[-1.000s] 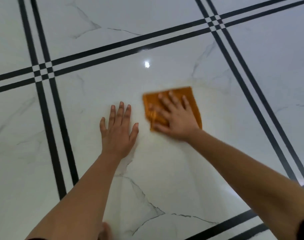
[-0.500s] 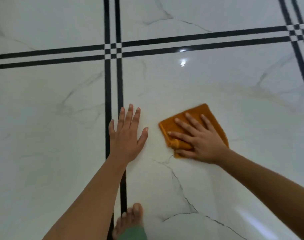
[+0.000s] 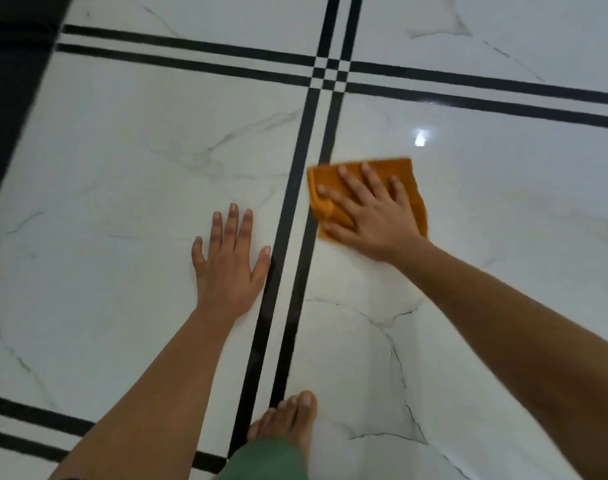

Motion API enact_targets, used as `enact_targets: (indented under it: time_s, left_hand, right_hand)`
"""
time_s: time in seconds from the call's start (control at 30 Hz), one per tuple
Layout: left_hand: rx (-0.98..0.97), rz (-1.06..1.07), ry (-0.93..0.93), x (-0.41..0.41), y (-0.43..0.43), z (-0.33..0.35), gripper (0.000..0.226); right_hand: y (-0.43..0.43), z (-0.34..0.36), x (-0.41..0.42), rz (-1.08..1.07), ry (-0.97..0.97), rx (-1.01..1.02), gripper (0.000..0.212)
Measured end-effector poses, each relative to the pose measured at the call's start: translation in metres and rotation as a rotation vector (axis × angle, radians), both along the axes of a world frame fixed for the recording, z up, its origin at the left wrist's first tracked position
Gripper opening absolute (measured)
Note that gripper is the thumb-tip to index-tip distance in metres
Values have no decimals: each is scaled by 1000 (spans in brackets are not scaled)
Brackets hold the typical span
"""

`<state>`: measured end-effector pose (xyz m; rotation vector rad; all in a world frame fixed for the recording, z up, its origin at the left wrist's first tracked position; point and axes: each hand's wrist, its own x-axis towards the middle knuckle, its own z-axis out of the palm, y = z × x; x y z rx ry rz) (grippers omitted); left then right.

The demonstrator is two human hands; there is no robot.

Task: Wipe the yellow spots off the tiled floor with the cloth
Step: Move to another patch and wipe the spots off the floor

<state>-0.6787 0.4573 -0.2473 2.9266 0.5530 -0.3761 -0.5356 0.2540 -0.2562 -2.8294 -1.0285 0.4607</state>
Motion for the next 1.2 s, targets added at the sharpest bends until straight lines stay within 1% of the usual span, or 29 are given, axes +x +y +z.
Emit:
enact_targets:
  time_s: [0.03,0.07,0.1,0.13,0.2,0.23,0.27,0.33,0.4,0.47,0.53,0.6,0.63,0.7,0.83,0.9,1.0,1.03,1.07,1.17,1.2]
  left_hand:
    - [1,33,-6,-1,5,-1,69]
    - [-2,42,-9,0,4,-2,68]
    - [-8,54,-14,0,4,-1,69]
    - [-12,74,-21,-3,8,1,70]
    - [-17,97,-14,-10,13,3,75]
    - [-15,106,-6,-16,16,2,76]
    - [-21,121,-9,-23,20,1,76]
    - [-45,163,-18,-37,25,-1,75]
    - [-57,176,-10,-50,25,-5,74]
    - [-72,195,23,-58,19,0,74]
    - [-111,250,56,-56,9,13,72]
    - [-170,292,65,-53,-4,43,67]
    - [-192,298,58,-53,-10,59,64]
    - [-249,317,53,-50,-13,98,61]
    - [-349,405,22,-42,-13,193,60]
    - [-415,447,-6,-38,-10,247,59]
    - [-476,508,-42,-26,-12,336,56]
    - [-502,521,-65,-22,-12,375,55]
    - [-519,555,-100,-14,-9,436,54]
    - [-583,572,-143,-1,-16,499,47]
    - [-606,596,-149,4,-16,533,43]
  right_hand:
    - [33,2,7,-74,23,-10,65]
    - [57,4,6,-101,30,-19,65]
    - [75,5,-3,-65,27,-17,65]
    - [85,5,-18,52,18,-5,65]
    - [61,0,-51,305,-22,9,62]
    - [40,-2,-61,373,-33,22,61]
    - [24,-2,-63,387,-37,31,60]
    - [17,-4,-44,313,-34,2,59]
    - [40,-2,-25,215,-15,-33,59]
    - [69,5,-19,163,56,-36,58]
    - [85,19,-21,50,190,46,52]
    - [90,43,-27,-141,295,160,42]
    - [92,56,-29,-238,321,183,38]
    - [94,97,-32,-410,410,208,33]
    - [96,208,-32,-658,811,449,19]
    - [95,268,-33,-676,886,466,18]
    - [98,358,-32,-641,960,452,23]
    - [99,400,-31,-642,1006,451,23]
    - [102,462,-23,-612,1039,418,22]
    - [103,526,-21,-576,1106,410,19]
    - [102,562,-17,-566,1143,395,19]
